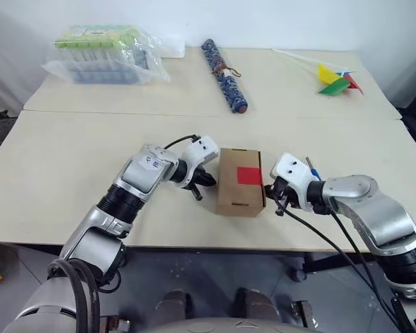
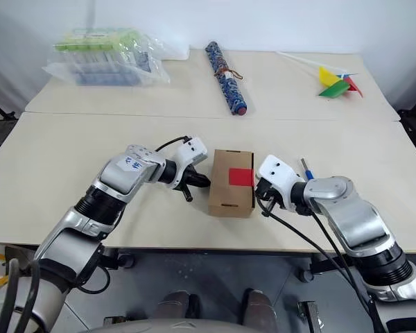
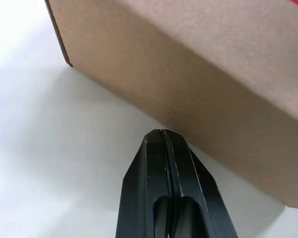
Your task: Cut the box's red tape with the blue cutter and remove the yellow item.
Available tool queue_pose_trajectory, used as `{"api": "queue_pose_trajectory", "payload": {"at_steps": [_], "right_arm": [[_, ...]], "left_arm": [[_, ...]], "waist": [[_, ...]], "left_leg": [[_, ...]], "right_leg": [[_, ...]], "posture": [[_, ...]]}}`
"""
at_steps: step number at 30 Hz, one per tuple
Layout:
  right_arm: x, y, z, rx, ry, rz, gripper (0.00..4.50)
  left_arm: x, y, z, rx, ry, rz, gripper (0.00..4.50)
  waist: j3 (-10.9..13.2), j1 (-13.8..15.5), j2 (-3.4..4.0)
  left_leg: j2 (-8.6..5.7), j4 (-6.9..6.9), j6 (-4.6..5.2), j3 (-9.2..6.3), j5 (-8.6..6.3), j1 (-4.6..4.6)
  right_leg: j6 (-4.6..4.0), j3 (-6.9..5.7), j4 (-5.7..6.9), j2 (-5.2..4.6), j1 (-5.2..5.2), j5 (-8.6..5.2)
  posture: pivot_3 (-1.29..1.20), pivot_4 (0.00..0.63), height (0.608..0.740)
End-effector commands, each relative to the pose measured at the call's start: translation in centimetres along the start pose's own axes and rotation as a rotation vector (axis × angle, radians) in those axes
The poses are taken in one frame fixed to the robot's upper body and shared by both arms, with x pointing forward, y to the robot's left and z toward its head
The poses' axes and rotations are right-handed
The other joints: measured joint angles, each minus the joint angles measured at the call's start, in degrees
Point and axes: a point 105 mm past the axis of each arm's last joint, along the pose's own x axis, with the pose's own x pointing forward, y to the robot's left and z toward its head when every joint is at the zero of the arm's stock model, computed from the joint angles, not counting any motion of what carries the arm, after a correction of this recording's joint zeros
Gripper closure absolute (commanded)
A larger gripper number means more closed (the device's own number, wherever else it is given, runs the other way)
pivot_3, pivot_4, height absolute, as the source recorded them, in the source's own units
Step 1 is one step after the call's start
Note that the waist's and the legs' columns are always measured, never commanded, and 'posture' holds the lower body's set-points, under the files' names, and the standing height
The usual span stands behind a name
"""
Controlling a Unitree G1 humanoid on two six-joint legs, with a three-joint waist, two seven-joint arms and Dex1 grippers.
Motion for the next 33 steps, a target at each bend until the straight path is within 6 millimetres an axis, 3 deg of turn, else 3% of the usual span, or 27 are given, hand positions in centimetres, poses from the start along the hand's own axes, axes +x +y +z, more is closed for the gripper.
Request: {"api": "queue_pose_trajectory", "payload": {"at_steps": [1,4,8,12,15,20,26,33], "right_arm": [[-0.9,-1.9,-0.3,-0.064,0.018,-0.095,4.46],[-1.6,-3.3,-0.5,-0.087,0.030,-0.159,4.46],[-4.9,-6.7,0.7,-0.077,-0.022,-0.328,4.46],[-6.2,-6.0,3.0,-0.062,-0.098,-0.304,4.46],[-6.6,-5.2,4.4,-0.010,-0.129,-0.270,3.88],[-7.1,-4.2,6.7,0.114,-0.135,-0.227,2.19],[-6.2,-2.2,6.8,0.266,-0.069,-0.132,0.11],[-3.7,-2.8,5.7,0.430,-0.035,-0.177,0.05]], "left_arm": [[-1.5,0.9,0.6,0.017,-0.034,0.039,4.50],[-2.5,1.8,0.5,0.010,-0.039,0.069,4.50],[-5.9,3.6,1.8,0.045,-0.094,0.114,4.50],[-6.4,3.1,4.1,0.101,-0.175,0.072,4.50],[-6.4,2.2,5.6,0.144,-0.227,0.015,4.50],[-5.8,0.3,7.2,0.226,-0.256,-0.108,4.50],[-4.2,-0.4,8.0,0.259,-0.244,-0.184,4.50],[-2.6,-0.6,7.5,0.296,-0.179,-0.231,4.50]], "waist": [[0.00,-0.03,0.00],[0.00,-0.03,0.00],[0.00,0.00,0.00],[0.00,0.20,0.00],[0.00,0.08,0.00],[0.00,-0.09,0.00],[0.00,0.10,0.00],[0.00,-0.12,0.00]], "left_leg": [[0.00,0.00,0.00,0.00,0.00,0.00],[0.01,0.00,0.00,0.00,0.00,0.00],[0.01,0.00,0.00,0.02,0.00,-0.01],[0.01,0.03,0.00,-0.02,0.00,-0.02],[0.01,0.03,0.00,-0.03,0.00,-0.02],[0.04,0.05,0.00,-0.01,0.00,-0.02],[0.02,0.05,0.00,-0.01,0.00,-0.02],[0.00,0.06,0.01,0.01,0.00,-0.06]], "right_leg": [[0.00,0.00,0.00,0.00,0.00,0.00],[0.00,0.00,0.01,0.00,-0.01,0.00],[0.00,0.01,0.02,0.00,-0.03,0.00],[0.00,-0.02,0.00,0.00,0.01,0.00],[0.00,-0.03,0.00,0.00,0.02,0.00],[0.00,-0.03,0.06,0.01,-0.02,0.00],[-0.01,-0.01,0.09,0.01,-0.02,0.00],[-0.01,0.00,0.22,0.01,-0.12,0.00]], "posture": [[0.00,0.150,0.740],[0.00,0.150,0.740],[0.00,0.150,0.740],[0.00,0.150,0.740],[0.00,0.150,0.740],[0.00,0.150,0.740],[0.00,0.150,0.740],[0.00,0.150,0.740]]}}
